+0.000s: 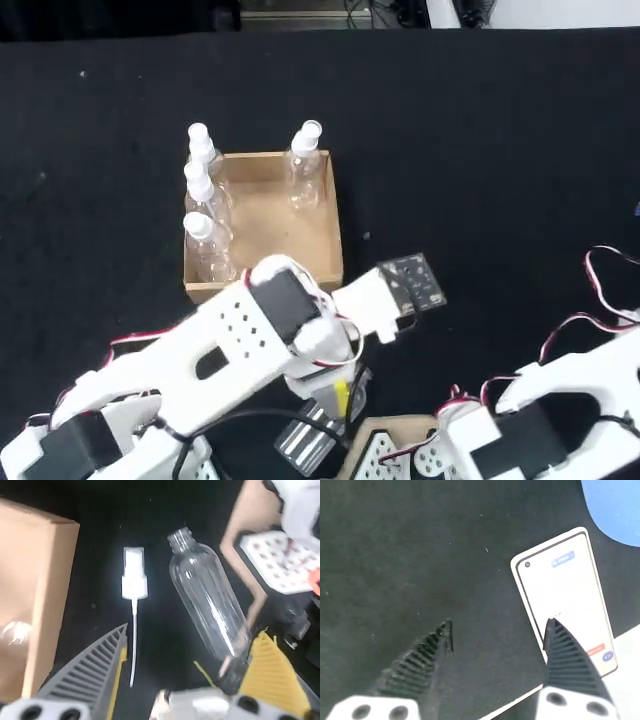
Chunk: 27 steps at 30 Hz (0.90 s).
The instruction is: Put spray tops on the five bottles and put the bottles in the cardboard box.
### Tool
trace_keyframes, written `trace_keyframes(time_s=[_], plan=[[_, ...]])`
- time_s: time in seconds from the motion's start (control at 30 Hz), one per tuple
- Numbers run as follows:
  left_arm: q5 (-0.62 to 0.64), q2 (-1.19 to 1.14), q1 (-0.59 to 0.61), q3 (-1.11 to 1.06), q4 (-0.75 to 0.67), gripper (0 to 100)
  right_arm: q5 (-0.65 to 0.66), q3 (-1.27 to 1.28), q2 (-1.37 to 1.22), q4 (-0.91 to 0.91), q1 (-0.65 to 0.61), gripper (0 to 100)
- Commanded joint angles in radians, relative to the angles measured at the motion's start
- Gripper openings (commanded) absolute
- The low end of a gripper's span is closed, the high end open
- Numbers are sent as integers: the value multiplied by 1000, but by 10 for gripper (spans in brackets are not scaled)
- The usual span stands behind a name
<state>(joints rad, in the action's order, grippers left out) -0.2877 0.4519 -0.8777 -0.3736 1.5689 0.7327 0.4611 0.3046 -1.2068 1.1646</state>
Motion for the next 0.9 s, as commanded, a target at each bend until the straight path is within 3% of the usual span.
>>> trace_keyframes(time_s=[0.0,0.1,0.33,0.5,0.73,0.87], plan=[[55,5,-21,-185,-269,353,5,-85,-13,-5,41,254],[106,5,-19,-269,-348,353,2,-85,-27,18,41,254],[112,5,-21,-390,-361,353,-2,-87,-71,52,32,254],[112,5,-110,-460,-374,353,-2,-87,-79,52,31,254],[112,5,-194,-634,-621,353,-2,-87,-76,48,23,254],[104,8,-189,-680,-621,353,-2,-87,-76,51,26,254]])
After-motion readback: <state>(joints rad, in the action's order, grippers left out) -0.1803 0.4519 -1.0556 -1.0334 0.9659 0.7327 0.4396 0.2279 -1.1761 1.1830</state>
